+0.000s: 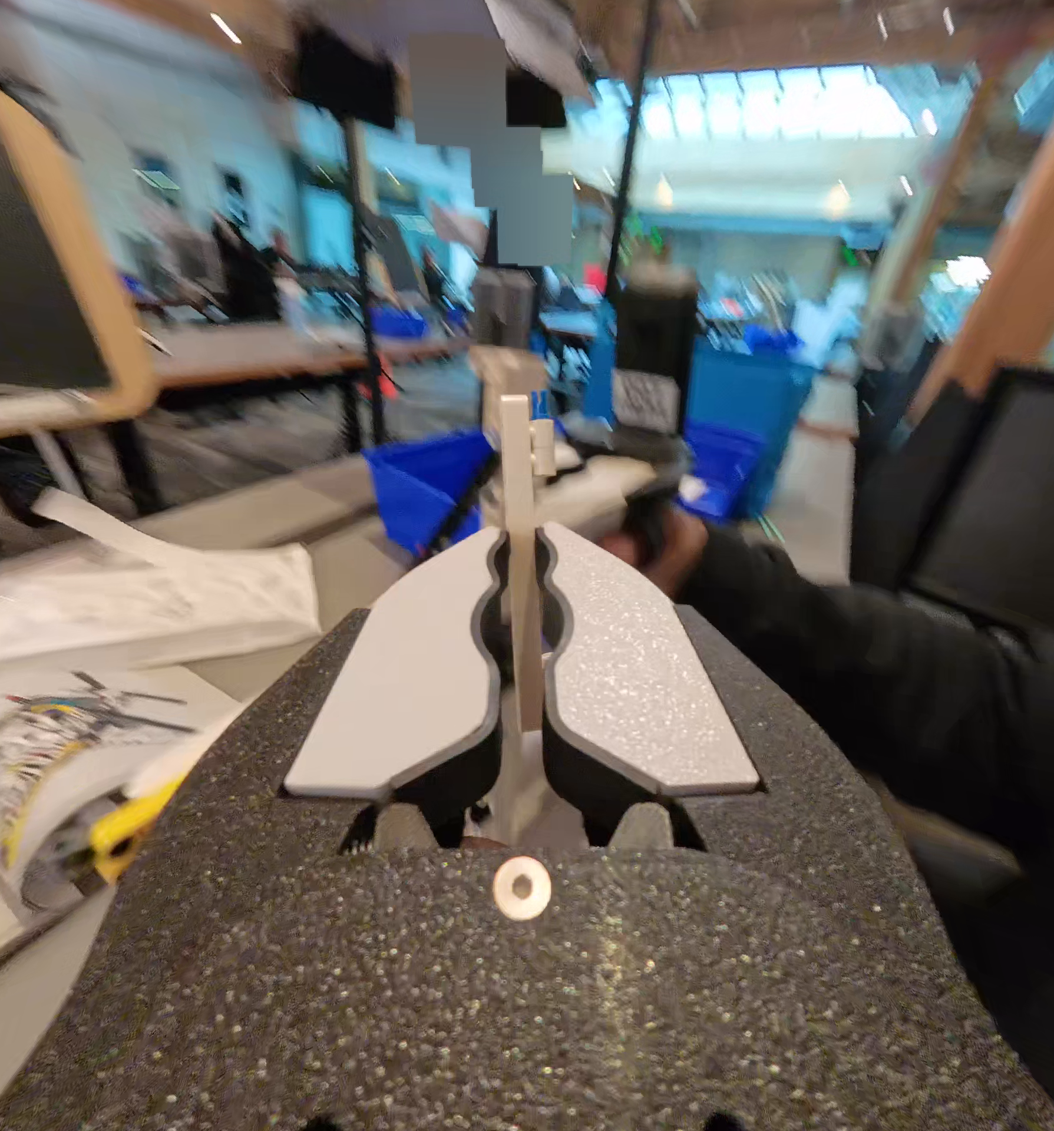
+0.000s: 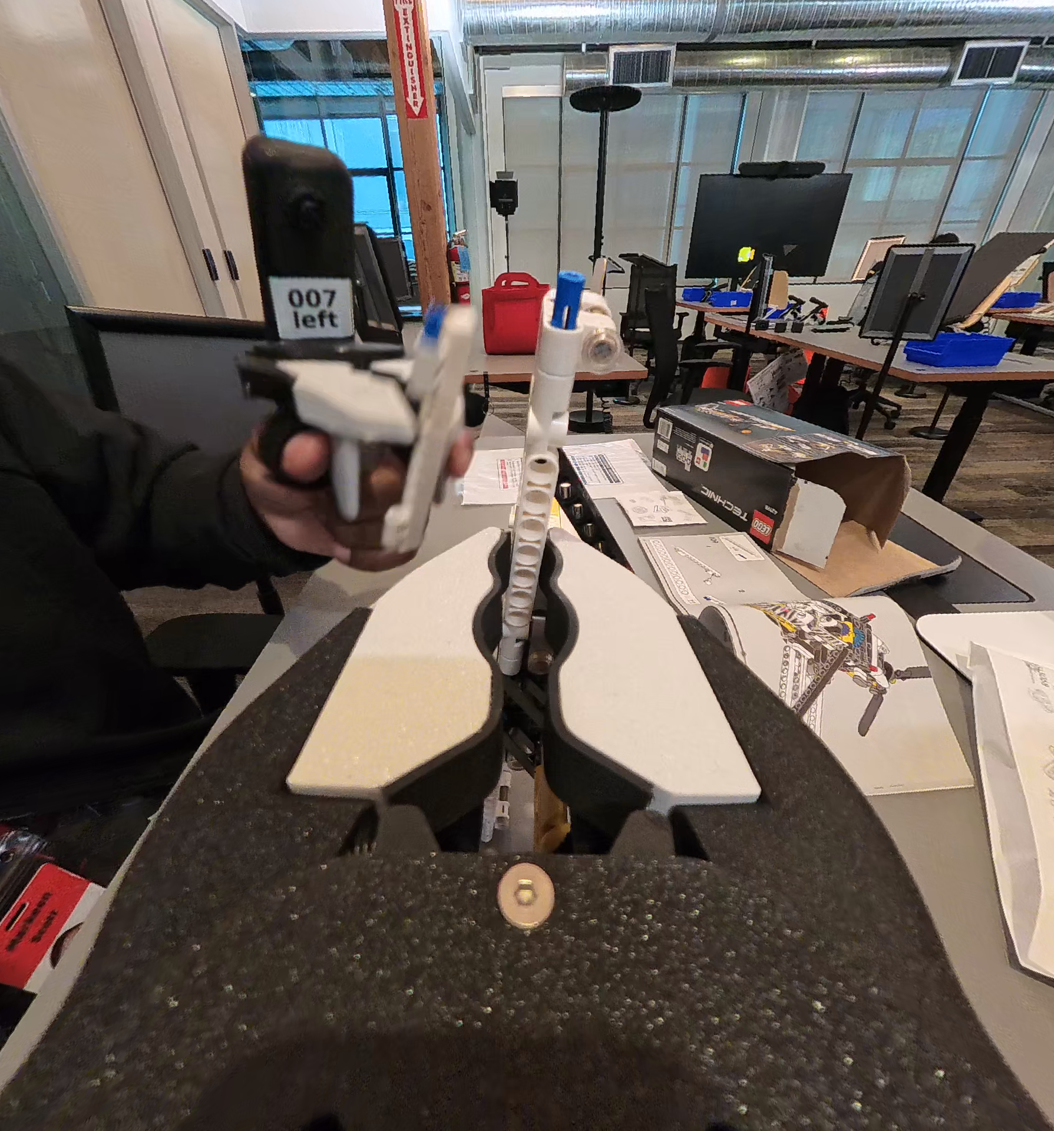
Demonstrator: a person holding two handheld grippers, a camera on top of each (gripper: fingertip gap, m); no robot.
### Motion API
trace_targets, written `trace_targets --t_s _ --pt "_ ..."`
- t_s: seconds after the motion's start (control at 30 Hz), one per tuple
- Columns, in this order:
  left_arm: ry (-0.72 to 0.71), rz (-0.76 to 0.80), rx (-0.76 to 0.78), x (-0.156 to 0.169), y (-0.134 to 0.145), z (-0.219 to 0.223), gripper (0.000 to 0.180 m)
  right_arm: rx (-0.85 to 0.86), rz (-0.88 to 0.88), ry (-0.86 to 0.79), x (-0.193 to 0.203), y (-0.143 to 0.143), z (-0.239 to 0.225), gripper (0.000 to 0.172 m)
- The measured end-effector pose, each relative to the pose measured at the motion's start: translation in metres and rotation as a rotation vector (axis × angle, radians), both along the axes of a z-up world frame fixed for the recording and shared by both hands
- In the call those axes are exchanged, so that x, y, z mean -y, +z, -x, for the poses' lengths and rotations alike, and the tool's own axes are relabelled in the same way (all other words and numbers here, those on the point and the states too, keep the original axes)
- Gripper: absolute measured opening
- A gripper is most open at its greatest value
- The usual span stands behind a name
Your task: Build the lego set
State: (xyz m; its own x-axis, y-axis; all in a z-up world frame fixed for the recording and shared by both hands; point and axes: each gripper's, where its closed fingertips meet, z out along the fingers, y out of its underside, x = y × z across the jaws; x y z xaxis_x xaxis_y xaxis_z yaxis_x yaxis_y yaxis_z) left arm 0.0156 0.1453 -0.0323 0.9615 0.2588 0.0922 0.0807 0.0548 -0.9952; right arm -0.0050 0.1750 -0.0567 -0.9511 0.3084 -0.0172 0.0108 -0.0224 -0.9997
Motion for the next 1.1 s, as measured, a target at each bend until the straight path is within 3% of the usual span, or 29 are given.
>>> trace_targets --t_s 0.13,0.37,0.77,1.1 --pt "0.14 -0.246 0.007 -0.002 0.039 0.026 0.007 -0.01 -0.012 -0.001 0.007 0.001 -0.003 0.008" --pt "0.223 -0.335 0.019 -0.013 0.03 0.045 0.007 -0.018 -0.029 -0.022 0.011 0.002 -0.003 0.008" --pt "0.296 -0.294 -0.138 -0.016 0.029 0.036 0.007 -0.016 -0.03 -0.039 0.011 0.001 -0.002 0.008" --pt "0.276 -0.274 -0.148 -0.02 0.027 0.031 0.008 -0.018 -0.031 -0.037 0.011 0.001 -0.002 0.008"
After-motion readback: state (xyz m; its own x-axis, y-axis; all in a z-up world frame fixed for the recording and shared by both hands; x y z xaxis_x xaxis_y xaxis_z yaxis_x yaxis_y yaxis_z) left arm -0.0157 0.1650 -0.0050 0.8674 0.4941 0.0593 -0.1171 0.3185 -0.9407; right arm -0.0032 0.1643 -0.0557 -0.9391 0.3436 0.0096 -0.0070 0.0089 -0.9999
